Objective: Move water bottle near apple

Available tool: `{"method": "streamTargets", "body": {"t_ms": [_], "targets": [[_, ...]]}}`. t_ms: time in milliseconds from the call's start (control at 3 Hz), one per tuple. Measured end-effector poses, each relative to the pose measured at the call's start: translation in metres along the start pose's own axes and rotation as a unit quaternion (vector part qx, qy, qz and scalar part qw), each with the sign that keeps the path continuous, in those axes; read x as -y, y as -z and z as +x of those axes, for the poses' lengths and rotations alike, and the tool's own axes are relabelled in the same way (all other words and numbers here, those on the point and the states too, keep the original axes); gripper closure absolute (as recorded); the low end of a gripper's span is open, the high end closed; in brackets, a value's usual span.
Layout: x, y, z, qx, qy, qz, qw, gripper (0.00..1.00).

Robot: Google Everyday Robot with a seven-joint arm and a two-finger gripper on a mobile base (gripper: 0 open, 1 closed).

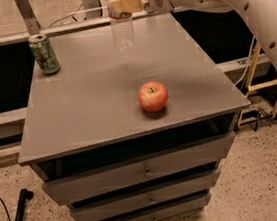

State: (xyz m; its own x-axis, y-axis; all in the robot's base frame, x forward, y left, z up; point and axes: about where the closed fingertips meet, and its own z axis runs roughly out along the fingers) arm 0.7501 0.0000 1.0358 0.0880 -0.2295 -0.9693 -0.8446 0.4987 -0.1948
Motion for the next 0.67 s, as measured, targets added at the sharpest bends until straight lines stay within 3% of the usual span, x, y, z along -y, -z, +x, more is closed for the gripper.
{"method": "streamTargets", "body": {"t_ms": [333,667], "targets": [[-0.037,0.037,-0.034,0.011,0.002,0.011,0.9999,1.00],[-0.065,0.079,-0.018,0.004,-0.017,0.040,0.9991,1.00]]}}
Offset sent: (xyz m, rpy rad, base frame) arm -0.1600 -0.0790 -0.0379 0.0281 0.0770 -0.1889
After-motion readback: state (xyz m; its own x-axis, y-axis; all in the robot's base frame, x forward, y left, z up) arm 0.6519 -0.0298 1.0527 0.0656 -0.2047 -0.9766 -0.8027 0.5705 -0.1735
